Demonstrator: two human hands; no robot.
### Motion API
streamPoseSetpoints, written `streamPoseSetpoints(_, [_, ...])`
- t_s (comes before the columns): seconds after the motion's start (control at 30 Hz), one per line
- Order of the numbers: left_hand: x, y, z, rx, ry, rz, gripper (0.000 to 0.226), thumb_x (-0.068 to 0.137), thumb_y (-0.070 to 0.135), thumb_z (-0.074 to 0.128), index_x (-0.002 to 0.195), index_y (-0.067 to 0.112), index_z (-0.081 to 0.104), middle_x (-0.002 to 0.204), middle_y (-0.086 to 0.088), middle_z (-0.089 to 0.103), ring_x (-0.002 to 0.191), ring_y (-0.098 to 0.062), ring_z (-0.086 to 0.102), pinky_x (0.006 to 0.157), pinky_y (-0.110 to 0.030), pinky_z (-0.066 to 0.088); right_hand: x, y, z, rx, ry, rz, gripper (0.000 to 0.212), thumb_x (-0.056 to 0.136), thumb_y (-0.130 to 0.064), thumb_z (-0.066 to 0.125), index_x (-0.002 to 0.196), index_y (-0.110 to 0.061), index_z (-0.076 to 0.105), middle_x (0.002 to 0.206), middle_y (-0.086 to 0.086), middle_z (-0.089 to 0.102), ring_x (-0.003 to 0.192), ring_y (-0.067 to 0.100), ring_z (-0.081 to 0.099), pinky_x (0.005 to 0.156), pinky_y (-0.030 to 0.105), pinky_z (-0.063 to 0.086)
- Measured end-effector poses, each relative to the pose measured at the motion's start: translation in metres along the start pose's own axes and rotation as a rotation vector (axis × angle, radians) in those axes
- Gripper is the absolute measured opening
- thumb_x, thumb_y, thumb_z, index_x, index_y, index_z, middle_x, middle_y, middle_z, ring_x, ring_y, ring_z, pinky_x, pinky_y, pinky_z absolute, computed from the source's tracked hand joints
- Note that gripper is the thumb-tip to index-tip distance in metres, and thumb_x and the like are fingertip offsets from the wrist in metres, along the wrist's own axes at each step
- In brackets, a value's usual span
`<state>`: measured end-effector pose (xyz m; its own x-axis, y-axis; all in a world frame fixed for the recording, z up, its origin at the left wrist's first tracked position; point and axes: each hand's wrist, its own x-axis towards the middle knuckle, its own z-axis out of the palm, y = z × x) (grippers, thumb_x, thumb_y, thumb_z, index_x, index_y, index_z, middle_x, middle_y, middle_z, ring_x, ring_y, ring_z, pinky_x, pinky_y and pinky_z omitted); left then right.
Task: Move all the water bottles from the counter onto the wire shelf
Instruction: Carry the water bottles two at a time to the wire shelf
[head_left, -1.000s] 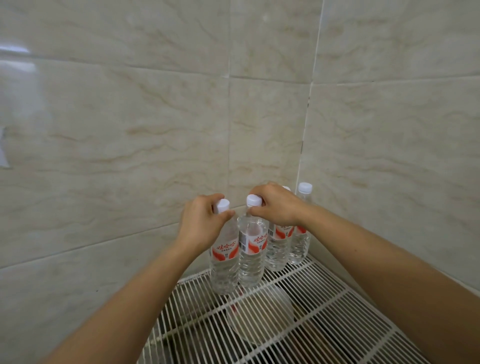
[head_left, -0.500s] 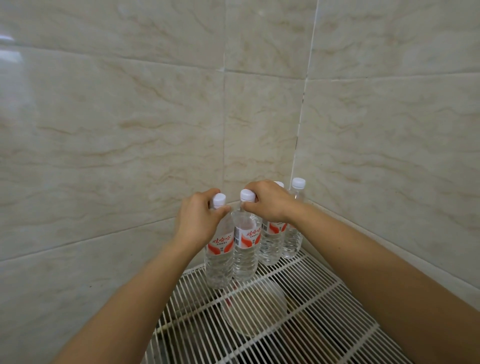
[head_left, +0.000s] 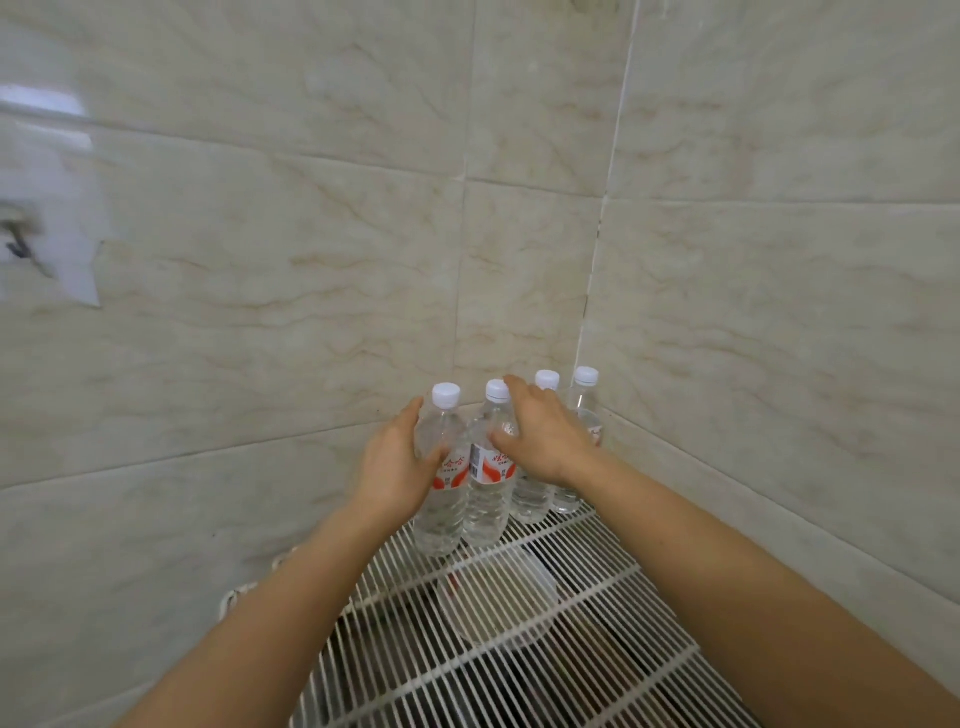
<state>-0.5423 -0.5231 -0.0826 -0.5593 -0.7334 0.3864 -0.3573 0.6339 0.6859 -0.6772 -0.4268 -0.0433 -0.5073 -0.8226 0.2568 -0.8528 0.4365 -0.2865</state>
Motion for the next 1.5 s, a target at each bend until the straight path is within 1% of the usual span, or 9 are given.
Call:
streamPoseSetpoints(0.07, [-0.019,-0.006,-0.009,0.045,-0.009,-0.037,0.058,0.091,0.031,0.059,0.142,0.014,0.038,0.144,-0.008,0.047,0.132,-0.024,0.044,0.107,-0.038,0.036,-0.018,-0.008,0.0,0.042,-0.005,-0.025,0.066,0.093,-0.035,0.057,0.148,-0.016,0.025,0.141,0.012,0.045,0.129,0.031,0.043,0.099,0.044,0.041])
streamPoseSetpoints(0.2, [-0.076,-0.018,-0.034,0.135,-0.033,-0.092,0.048,0.091,0.033,0.057,0.135,0.014,0.048,0.141,-0.009,0.048,0.131,-0.023,0.044,0.108,-0.033,0.033,-0.063,-0.03,0.012,0.101,-0.023,-0.085,0.055,0.091,-0.038,0.058,0.138,-0.018,0.04,0.134,0.006,0.052,0.124,0.026,0.048,0.096,0.045,0.047])
streamPoseSetpoints(0.37, [-0.177,-0.034,-0.078,0.227,0.019,-0.199,0.041,0.094,0.032,0.052,0.13,0.014,0.053,0.136,-0.01,0.053,0.125,-0.025,0.049,0.102,-0.033,0.038,-0.145,-0.07,0.041,0.196,-0.119,-0.153,0.058,0.092,-0.04,0.056,0.141,-0.015,0.037,0.142,0.006,0.047,0.125,0.027,0.05,0.099,0.045,0.045])
streamPoseSetpoints(0.47, [-0.244,-0.046,-0.108,0.285,0.006,-0.26,0.04,0.094,0.03,0.051,0.131,0.013,0.053,0.136,-0.011,0.052,0.125,-0.027,0.049,0.104,-0.035,0.038,-0.194,-0.104,0.062,0.183,-0.17,-0.229,0.056,0.092,-0.041,0.056,0.138,-0.012,0.041,0.141,0.011,0.049,0.125,0.029,0.05,0.101,0.041,0.044])
streamPoseSetpoints(0.67, [-0.358,-0.068,-0.171,0.374,0.078,-0.427,0.037,0.092,0.029,0.051,0.126,0.015,0.056,0.129,-0.009,0.056,0.117,-0.026,0.053,0.094,-0.037,0.047,-0.275,-0.184,0.089,0.155,-0.292,-0.409,0.056,0.094,-0.038,0.054,0.141,-0.011,0.039,0.143,0.01,0.045,0.13,0.028,0.044,0.104,0.037,0.04])
streamPoseSetpoints(0.8, [-0.422,-0.085,-0.224,0.476,0.139,-0.532,0.04,0.092,0.03,0.05,0.129,0.015,0.054,0.131,-0.009,0.053,0.123,-0.027,0.047,0.097,-0.038,0.045,-0.319,-0.247,0.106,0.128,-0.34,-0.539,0.051,0.094,-0.038,0.054,0.136,-0.011,0.042,0.137,0.011,0.048,0.125,0.028,0.046,0.101,0.038,0.041])
streamPoseSetpoints(0.9, [-0.464,-0.103,-0.264,0.541,0.159,-0.612,0.042,0.094,0.031,0.047,0.133,0.016,0.05,0.134,-0.008,0.05,0.125,-0.026,0.043,0.097,-0.039,0.045,-0.35,-0.299,0.121,0.066,-0.368,-0.655,0.056,0.094,-0.041,0.051,0.14,-0.012,0.038,0.14,0.01,0.046,0.129,0.028,0.042,0.103,0.04,0.041])
streamPoseSetpoints(1.1, [-0.541,-0.153,-0.347,0.622,0.179,-0.745,0.044,0.094,0.033,0.046,0.134,0.016,0.048,0.135,-0.009,0.048,0.126,-0.027,0.04,0.097,-0.039,0.044,-0.401,-0.42,0.155,-0.039,-0.355,-0.822,0.056,0.094,-0.043,0.05,0.14,-0.014,0.038,0.138,0.009,0.045,0.128,0.029,0.04,0.101,0.044,0.037])
streamPoseSetpoints(1.5, [-0.675,-0.281,-0.541,0.695,0.126,-0.915,0.045,0.093,0.033,0.045,0.134,0.015,0.047,0.131,-0.009,0.049,0.123,-0.027,0.042,0.098,-0.042,0.044,-0.493,-0.66,0.24,-0.039,-0.495,-0.882,0.059,0.094,-0.043,0.05,0.143,-0.014,0.035,0.14,0.009,0.043,0.13,0.03,0.037,0.103,0.047,0.035])
